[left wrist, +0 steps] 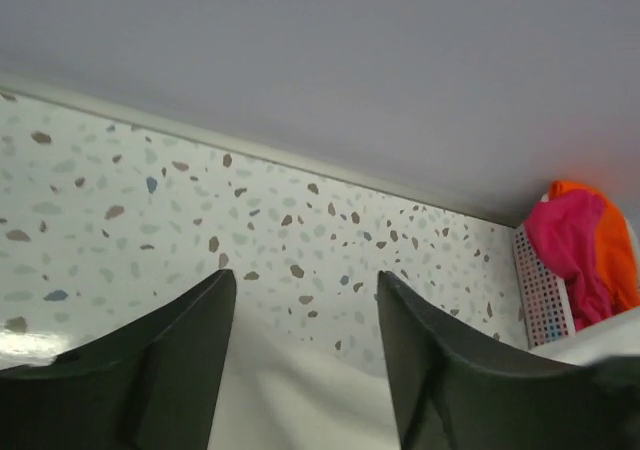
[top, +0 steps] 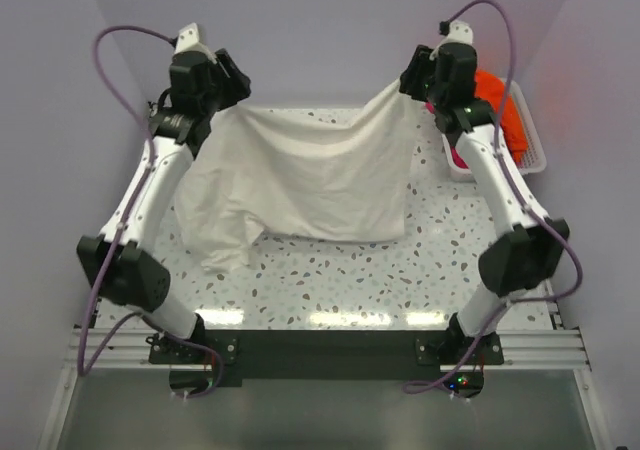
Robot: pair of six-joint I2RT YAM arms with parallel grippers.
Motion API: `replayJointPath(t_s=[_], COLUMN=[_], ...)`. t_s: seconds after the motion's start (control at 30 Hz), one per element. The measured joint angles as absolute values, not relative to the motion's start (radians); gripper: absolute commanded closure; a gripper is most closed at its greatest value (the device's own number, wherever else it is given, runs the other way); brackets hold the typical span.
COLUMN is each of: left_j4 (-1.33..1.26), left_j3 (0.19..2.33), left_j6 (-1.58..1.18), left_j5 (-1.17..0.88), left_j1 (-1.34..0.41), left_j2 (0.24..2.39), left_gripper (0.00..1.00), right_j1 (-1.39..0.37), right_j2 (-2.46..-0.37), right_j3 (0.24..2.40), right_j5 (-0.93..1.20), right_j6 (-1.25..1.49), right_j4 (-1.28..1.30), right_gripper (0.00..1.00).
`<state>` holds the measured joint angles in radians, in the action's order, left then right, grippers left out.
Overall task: Fold and stack the t-shirts
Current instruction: Flatten the tshirt out
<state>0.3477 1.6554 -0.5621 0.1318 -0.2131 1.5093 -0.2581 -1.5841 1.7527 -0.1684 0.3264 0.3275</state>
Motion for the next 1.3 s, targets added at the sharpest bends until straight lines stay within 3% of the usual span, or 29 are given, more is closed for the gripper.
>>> replayJointPath(t_s=[0.13,0.27,0.47,0.67,0.9,1.3], left_j4=[0.367,0.412,0.456,0.561,0.722,0.747], left_j3=[1.689,1.538,1.08,0.819,0.728,0.682], left_j6=[-0.582,-0.619,-0.752,-0.906,-1.065,-1.171], left_j5=[0.081,0.121,0.273,0.429,0.522,0.616], left_j1=[-0.191,-0.187,-0.186,-0.183,-0.183,-0.181], left_j2=[1.765,1.758,1.285,0.95,0.997,1.122], left_gripper=[0.16,0.11,0.15,0.21,0.21,0.24], right_j1=[-0.18,-0.155,-0.194,-0.26,-0.297,-0.329], right_j2=[-1.924,-1.985,-1.563,-1.169,-1.114,-1.014], right_j3=[1.867,1.782,1.274,0.863,0.611,0.503], right_j5=[-0.1,-0.095,-0.091,-0.087,-0.095,-0.093], right_j6=[0.361,0.391,0.473,0.567,0.638,0.728], right_j4=[0.404,0.492,0.442,0.377,0.38,0.405], right_gripper=[0.32,0.25,0.27,0.3,0.38,0.42])
